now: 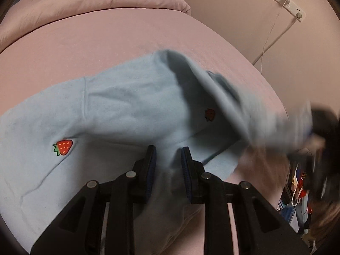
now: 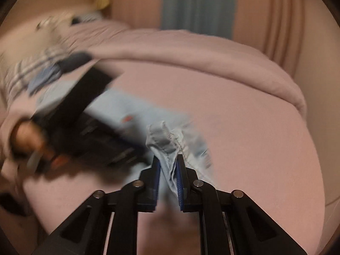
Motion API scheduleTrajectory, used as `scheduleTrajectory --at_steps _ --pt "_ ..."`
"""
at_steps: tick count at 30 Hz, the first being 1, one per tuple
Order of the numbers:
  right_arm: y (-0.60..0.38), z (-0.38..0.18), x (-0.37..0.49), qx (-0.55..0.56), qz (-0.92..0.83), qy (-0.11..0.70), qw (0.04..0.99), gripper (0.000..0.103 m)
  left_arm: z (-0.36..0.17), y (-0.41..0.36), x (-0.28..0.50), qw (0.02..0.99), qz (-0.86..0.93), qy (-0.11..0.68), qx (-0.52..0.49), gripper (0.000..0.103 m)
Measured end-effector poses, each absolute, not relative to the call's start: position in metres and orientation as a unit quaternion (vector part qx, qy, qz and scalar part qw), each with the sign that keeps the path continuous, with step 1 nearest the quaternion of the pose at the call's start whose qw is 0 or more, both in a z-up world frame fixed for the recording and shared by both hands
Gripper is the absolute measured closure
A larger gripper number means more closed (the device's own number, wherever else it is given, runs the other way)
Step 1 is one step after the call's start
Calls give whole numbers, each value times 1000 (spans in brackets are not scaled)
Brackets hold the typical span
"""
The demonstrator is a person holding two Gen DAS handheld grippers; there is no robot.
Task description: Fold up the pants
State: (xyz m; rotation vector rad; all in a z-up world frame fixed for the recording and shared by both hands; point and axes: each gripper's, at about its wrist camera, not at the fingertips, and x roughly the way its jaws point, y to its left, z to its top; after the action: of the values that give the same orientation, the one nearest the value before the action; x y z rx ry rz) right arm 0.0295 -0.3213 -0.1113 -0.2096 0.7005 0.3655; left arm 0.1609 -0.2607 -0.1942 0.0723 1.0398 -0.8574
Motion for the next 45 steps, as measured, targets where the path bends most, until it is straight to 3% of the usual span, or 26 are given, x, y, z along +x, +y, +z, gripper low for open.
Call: scheduleTrajectory --at_steps 4,6,7,13,19,21,24,25,26,29,34,39,45 --pt "-325 -112 20 -66 192 349 915 77 -195 -260 158 784 -396 477 31 79" --pt "-340 -106 17 -28 200 335 920 60 -196 -259 158 783 -397 477 30 79" --pt "-348 -103 21 -11 193 333 923 46 -196 -261 160 784 -397 477 30 79" --pt "-356 -98 42 -17 163 331 929 46 -196 -262 159 786 -393 476 34 79" --pt "-309 -109 21 -169 147 320 921 46 -195 -258 162 781 -394 483 21 79" --pt "-298 -114 24 -217 127 307 918 47 -196 -257 165 779 -394 488 12 79" --pt "-292 -118 36 -254 113 307 910 64 -197 -255 167 776 -395 492 4 79" --pt "-290 -121 44 -268 106 313 905 84 -196 -255 167 776 -395 492 2 79" --pt "-290 -123 52 -277 98 321 900 96 -196 -255 167 776 -394 493 2 79" --pt "-321 -100 69 -175 101 315 927 98 -191 -258 164 770 -406 493 4 75" --pt "-408 -54 72 -5 37 232 972 98 -186 -280 154 749 -444 489 45 68" --pt "-461 -92 145 18 -57 313 948 98 -189 -298 181 719 -446 532 14 66" --pt "-505 -91 154 114 -89 317 937 98 -190 -309 218 701 -423 573 -38 66"
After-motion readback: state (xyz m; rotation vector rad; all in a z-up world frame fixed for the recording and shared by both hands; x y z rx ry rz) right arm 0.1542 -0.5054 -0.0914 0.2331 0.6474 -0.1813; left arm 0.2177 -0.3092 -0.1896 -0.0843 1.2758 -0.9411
